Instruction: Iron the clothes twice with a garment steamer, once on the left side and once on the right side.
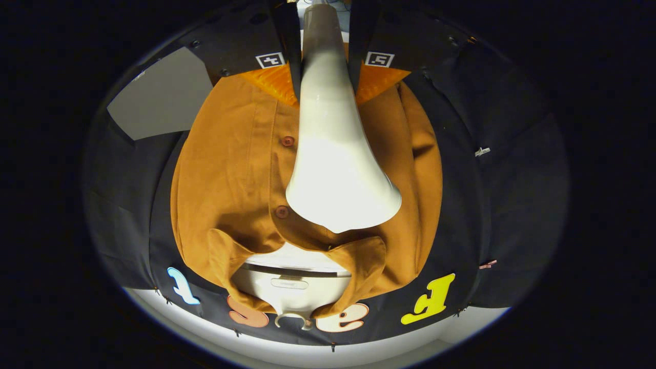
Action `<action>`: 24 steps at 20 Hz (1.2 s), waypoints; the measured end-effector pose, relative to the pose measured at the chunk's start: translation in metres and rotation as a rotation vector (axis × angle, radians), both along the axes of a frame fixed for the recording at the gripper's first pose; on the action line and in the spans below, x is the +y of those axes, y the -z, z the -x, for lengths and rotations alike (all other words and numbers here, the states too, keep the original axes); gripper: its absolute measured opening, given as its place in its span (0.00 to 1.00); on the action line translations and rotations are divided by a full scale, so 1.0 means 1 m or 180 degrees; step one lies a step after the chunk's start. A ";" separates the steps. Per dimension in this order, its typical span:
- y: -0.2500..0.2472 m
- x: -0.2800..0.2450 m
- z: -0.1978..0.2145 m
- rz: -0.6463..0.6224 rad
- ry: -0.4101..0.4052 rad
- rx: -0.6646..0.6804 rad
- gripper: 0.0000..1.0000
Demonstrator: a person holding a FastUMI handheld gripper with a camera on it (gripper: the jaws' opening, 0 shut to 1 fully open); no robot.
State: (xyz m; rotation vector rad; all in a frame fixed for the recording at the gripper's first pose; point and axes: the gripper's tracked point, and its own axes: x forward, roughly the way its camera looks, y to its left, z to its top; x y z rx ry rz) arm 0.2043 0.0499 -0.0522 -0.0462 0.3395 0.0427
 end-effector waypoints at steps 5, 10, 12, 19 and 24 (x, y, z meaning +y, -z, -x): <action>0.010 0.013 -0.015 0.0063 0.0117 0.0052 0.42; 0.025 0.013 -0.018 0.0164 0.0297 0.0143 0.42; 0.033 0.012 -0.019 0.0182 0.0374 0.0197 0.42; 0.072 0.008 -0.017 0.0266 0.0573 0.0472 0.42; 0.112 0.002 -0.009 0.0305 0.0633 0.0761 0.42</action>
